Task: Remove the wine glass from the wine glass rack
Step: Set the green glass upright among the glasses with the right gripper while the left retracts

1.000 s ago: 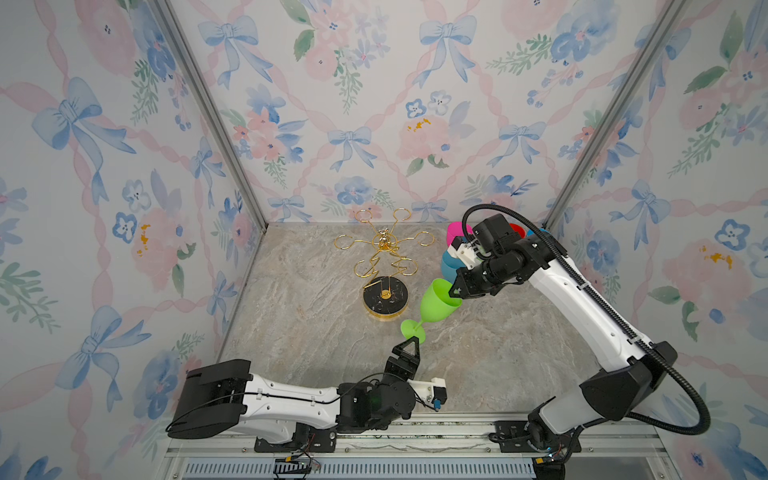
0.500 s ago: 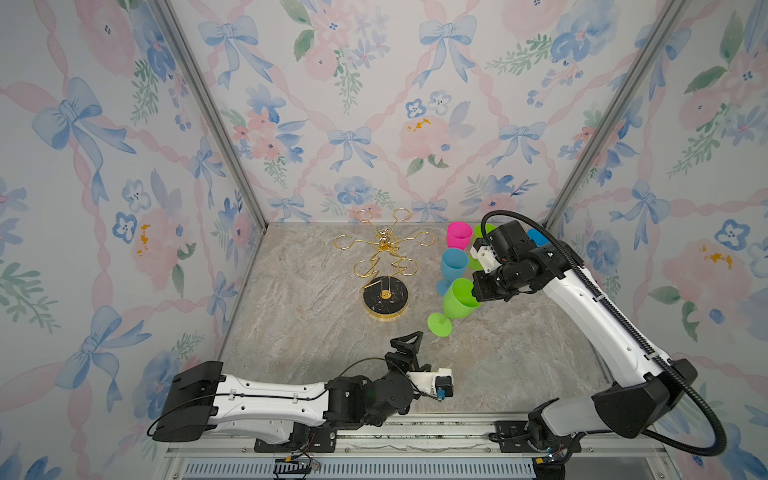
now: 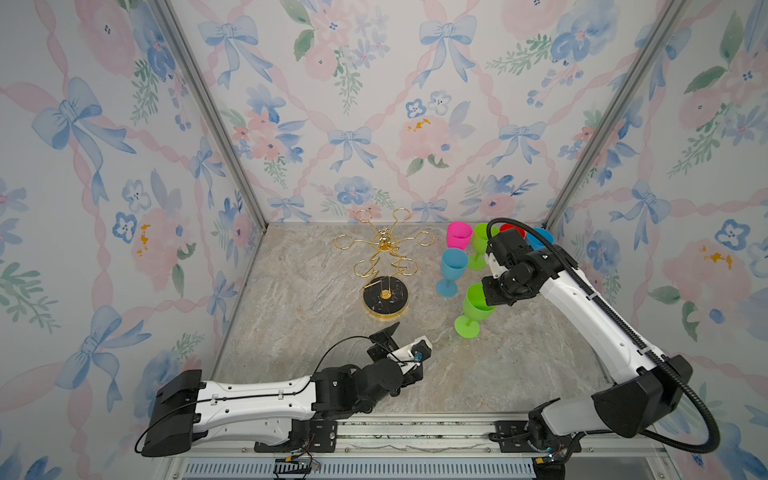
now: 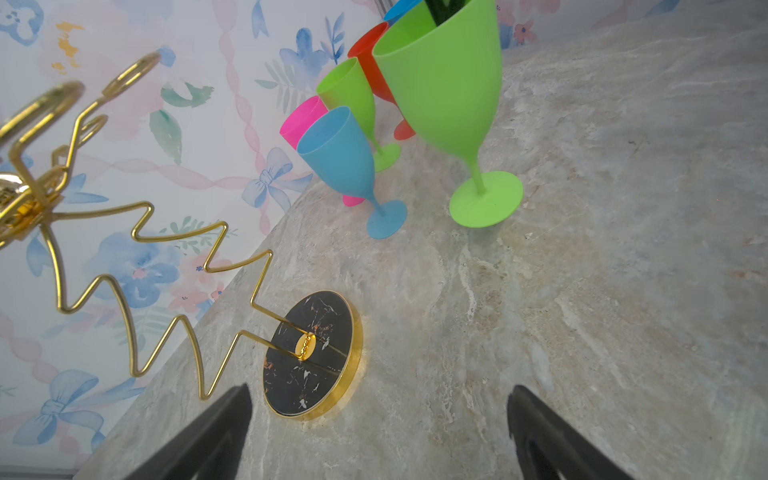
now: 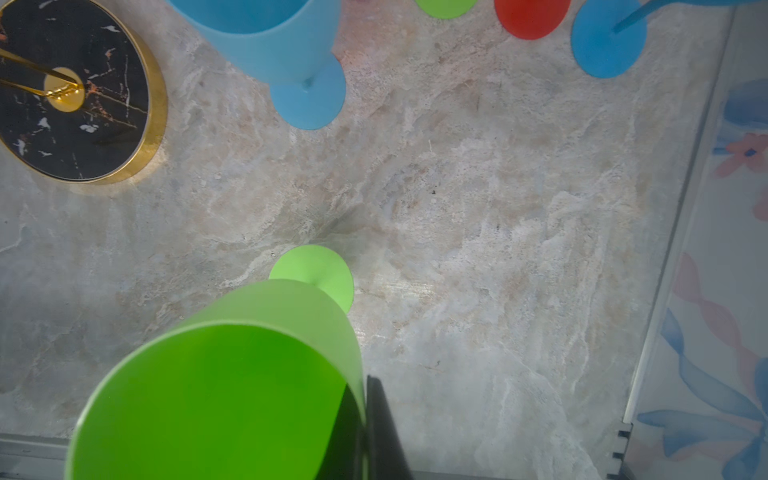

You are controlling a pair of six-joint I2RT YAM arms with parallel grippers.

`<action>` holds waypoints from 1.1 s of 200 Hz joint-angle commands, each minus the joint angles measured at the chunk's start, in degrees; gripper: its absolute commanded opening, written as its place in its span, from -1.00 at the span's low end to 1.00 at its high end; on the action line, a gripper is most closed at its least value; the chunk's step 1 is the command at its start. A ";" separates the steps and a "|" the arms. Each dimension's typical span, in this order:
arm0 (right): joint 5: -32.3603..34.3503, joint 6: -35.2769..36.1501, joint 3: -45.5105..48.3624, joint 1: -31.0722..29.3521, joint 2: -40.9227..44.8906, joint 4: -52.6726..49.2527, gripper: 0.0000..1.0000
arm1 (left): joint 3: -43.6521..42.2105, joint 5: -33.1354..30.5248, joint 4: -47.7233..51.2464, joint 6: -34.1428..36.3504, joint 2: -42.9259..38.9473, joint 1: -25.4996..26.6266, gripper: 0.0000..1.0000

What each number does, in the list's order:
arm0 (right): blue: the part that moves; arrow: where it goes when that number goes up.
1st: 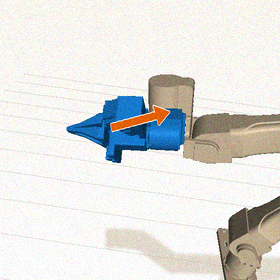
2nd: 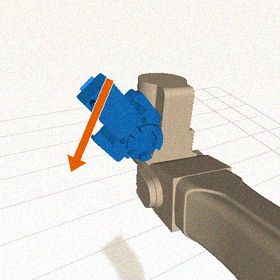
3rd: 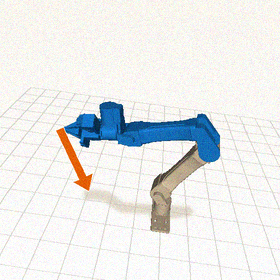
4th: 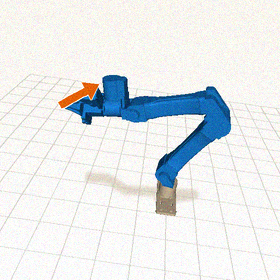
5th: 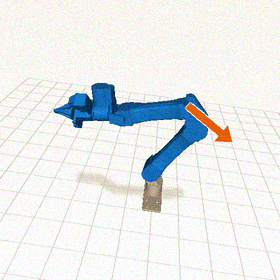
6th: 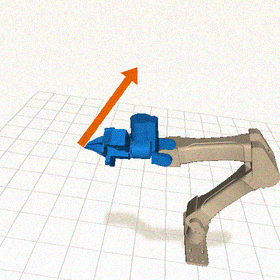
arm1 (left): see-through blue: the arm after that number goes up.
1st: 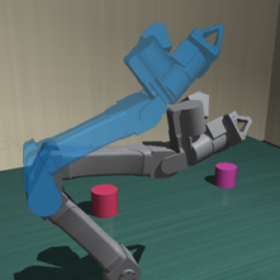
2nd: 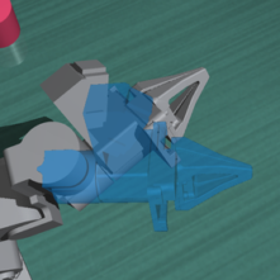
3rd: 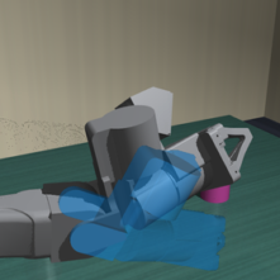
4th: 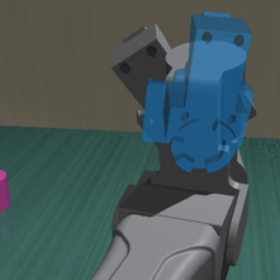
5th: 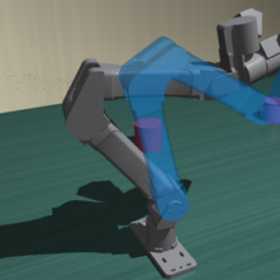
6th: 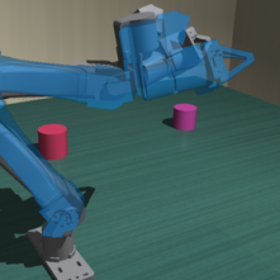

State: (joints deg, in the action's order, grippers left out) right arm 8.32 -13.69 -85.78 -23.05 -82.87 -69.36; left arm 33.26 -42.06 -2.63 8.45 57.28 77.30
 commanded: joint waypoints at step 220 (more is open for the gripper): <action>0.18 1.55 -24.37 12.75 -27.92 6.08 -1.00 | -12.10 13.19 -5.84 -21.70 -9.47 -41.92 0.95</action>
State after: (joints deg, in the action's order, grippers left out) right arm 9.02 -12.75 -107.37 -11.18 -109.03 -62.19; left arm 22.90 -31.62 -4.60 -11.29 47.86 38.30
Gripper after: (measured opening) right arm 0.046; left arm 0.977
